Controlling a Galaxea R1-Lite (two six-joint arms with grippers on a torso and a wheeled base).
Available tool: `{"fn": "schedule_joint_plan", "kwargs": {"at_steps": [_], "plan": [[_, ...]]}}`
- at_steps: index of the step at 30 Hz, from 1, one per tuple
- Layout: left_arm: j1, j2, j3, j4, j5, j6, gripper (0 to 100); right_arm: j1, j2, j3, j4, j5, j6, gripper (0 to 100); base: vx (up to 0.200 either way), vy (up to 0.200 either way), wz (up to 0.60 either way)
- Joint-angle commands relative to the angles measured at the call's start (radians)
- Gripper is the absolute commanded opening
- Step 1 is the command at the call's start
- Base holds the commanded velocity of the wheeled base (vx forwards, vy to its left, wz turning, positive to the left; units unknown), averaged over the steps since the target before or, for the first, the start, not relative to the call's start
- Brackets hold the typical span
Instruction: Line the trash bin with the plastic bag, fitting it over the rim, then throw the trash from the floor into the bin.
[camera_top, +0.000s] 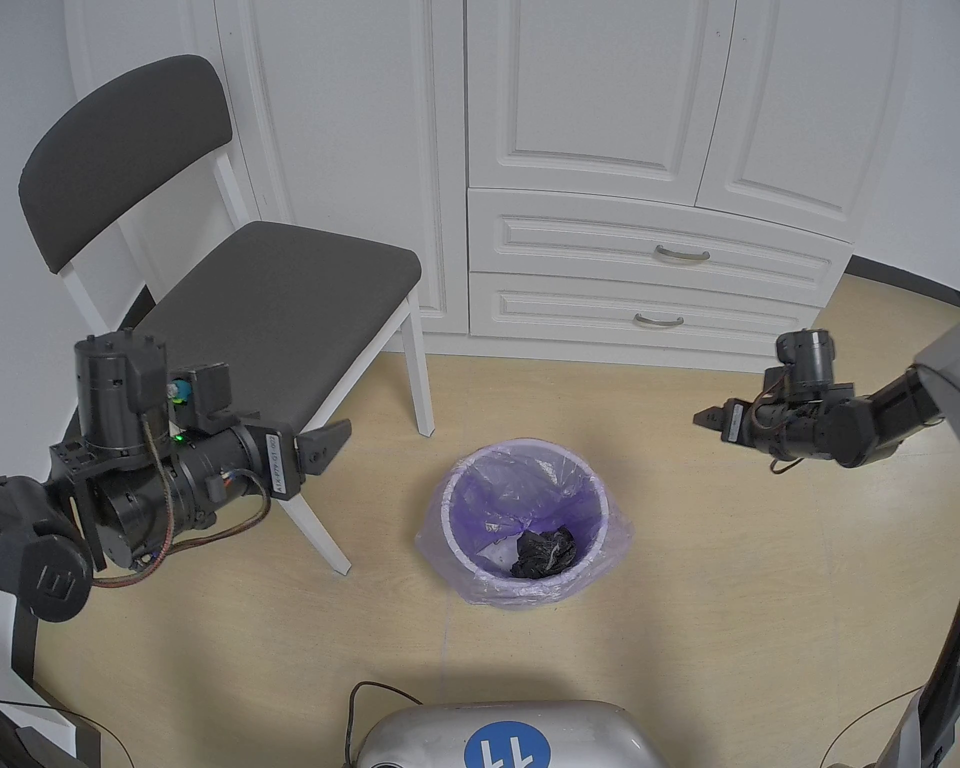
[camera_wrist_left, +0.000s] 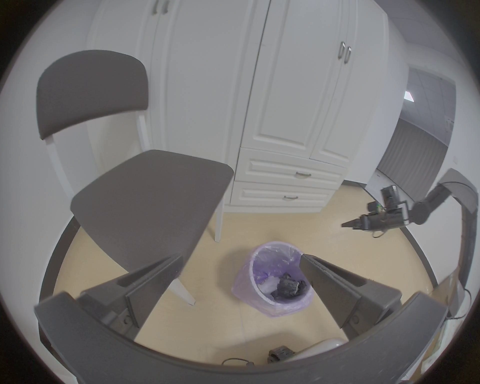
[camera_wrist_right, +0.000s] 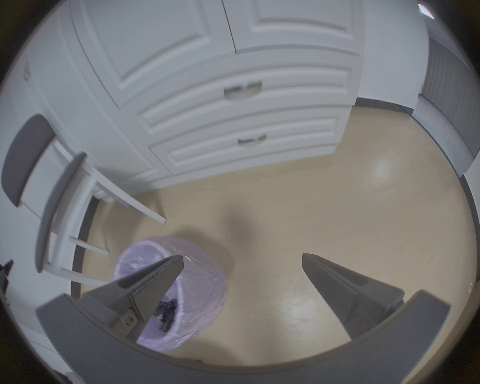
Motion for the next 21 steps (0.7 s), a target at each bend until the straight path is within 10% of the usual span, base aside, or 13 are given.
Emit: {"fn": "schedule_joint_plan", "kwargs": {"at_steps": [1, 6, 21], "plan": [[0.109, -0.174, 0.013, -0.002, 0.001, -0.014, 100, -0.018, -0.368, 0.169, -0.012, -0.042, 0.021, 100, 0.000, 0.000, 0.00], [0.297, -0.277, 0.015, -0.005, -0.003, 0.042, 100, -0.020, -0.625, 0.187, -0.014, -0.171, 0.015, 100, 0.000, 0.000, 0.00], [0.420, -0.642, 0.078, 0.020, -0.071, 0.052, 100, -0.040, -1.255, 0.405, -0.012, -0.125, -0.229, 100, 0.000, 0.000, 0.00]]}}
